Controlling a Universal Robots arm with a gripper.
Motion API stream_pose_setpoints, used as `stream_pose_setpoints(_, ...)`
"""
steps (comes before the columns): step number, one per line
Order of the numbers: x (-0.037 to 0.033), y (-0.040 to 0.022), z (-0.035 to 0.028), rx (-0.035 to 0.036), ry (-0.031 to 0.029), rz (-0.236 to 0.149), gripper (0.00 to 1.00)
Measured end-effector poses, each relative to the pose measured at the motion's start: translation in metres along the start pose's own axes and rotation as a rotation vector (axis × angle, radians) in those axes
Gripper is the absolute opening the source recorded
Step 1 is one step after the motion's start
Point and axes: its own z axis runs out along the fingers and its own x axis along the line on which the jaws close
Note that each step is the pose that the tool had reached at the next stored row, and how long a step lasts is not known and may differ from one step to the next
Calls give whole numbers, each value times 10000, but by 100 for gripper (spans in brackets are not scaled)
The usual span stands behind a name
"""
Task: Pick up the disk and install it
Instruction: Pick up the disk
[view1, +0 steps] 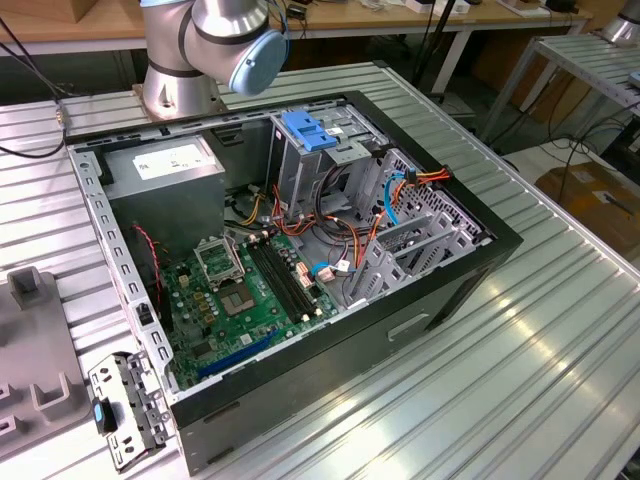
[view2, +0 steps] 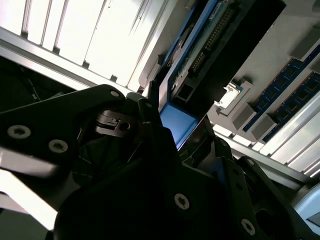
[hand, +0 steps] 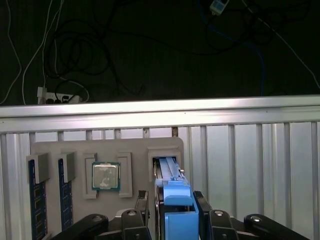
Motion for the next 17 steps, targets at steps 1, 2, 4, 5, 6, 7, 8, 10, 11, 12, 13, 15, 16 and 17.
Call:
stream_pose_setpoints(1,0,0,-1,0,0,0,48)
stream_pose_setpoints(2,0,0,-1,2,0,1,48)
stream_pose_setpoints(4,0,-1,-1,2,0,0,48)
stream_pose_setpoints(5,0,-1,-2,1,0,0,48)
stream_pose_setpoints(6,0,-1,-2,2,0,1,48)
stream_pose_setpoints(7,0,-1,-2,2,0,1,48)
stream_pose_setpoints(8,0,-1,-2,1,0,1,48)
stream_pose_setpoints(10,0,-1,-2,2,1,0,40)
stream_pose_setpoints(11,0,-1,-2,3,1,0,37)
stream_pose_setpoints(12,-1,-1,-2,4,2,1,37)
stream_pose_setpoints(13,-1,-2,-2,5,8,1,37)
stream_pose_setpoints(15,0,-2,-2,13,26,-5,37)
stream_pose_setpoints(16,0,-2,-1,15,28,-39,37)
stream_pose_setpoints(17,0,-2,-2,18,35,-95,37)
